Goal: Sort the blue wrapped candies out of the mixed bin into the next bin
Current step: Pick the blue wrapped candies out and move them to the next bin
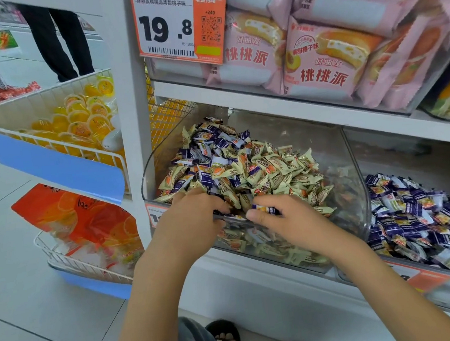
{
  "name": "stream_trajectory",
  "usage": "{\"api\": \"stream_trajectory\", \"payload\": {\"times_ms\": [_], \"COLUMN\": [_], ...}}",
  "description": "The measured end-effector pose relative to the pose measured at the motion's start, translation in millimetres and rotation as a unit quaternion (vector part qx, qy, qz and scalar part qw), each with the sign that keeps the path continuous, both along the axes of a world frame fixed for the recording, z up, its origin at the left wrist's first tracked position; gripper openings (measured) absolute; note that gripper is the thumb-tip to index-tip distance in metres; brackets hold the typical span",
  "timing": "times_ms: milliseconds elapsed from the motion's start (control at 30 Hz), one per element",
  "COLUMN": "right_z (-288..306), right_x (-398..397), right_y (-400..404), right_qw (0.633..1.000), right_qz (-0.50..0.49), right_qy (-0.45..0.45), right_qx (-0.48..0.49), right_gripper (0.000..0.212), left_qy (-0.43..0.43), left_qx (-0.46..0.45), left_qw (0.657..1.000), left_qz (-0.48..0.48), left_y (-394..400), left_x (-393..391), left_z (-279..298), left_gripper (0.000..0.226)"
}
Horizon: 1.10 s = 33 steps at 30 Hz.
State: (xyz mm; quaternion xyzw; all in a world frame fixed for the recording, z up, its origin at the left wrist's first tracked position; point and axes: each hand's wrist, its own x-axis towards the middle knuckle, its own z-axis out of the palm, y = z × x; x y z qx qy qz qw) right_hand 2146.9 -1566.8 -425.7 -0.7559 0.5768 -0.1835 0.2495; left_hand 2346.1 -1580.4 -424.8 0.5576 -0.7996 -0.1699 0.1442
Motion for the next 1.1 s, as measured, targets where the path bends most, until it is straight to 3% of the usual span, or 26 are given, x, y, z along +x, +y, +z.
{"api": "stream_trajectory", "payload": {"times_ms": [67, 167, 267, 400, 533, 633, 700, 800, 900, 1100], "right_z": [2, 10, 23, 42, 54, 56, 53, 45, 42, 41], "right_x": [-1, -6, -12, -23, -41, -57, -61, -60, -58, -61], "right_y": [0, -2, -1, 11, 32, 42, 43, 37, 31, 30], "right_qw": [0.998, 0.977, 0.907, 0.842, 0.824, 0.808, 0.825, 0.884, 0.905, 0.893], "right_qz": [-0.04, -0.11, -0.173, -0.182, -0.202, -0.222, -0.229, -0.226, -0.206, -0.201], "right_qy": [-0.052, -0.18, -0.384, -0.506, -0.528, -0.546, -0.517, -0.409, -0.368, -0.383], "right_qx": [-0.021, -0.041, 0.018, 0.035, 0.031, 0.017, 0.005, -0.021, -0.055, -0.126], "right_gripper": [0.023, 0.037, 0.037, 0.034, 0.033, 0.03, 0.028, 0.017, 0.024, 0.022], "left_qy": [0.015, 0.04, 0.069, 0.108, 0.109, 0.225, 0.308, 0.378, 0.352, 0.356], "left_qx": [-0.003, -0.002, -0.011, -0.007, -0.053, -0.077, -0.051, 0.0, -0.025, -0.046], "left_qw": [1.0, 0.999, 0.997, 0.993, 0.992, 0.969, 0.944, 0.914, 0.926, 0.93], "left_qz": [-0.002, -0.014, -0.038, -0.051, -0.046, -0.07, -0.105, -0.148, -0.138, -0.075], "left_y": [1, 2, 3, 2, 5, 17, 27, 34, 28, 19], "left_x": [-1, -5, -15, -25, -36, -57, -78, -105, -117, -124], "left_z": [1, 4, 7, 6, 9, 21, 32, 38, 34, 28], "left_gripper": [0.024, 0.02, 0.013, 0.016, 0.022, 0.022, 0.021, 0.021, 0.02, 0.021]}}
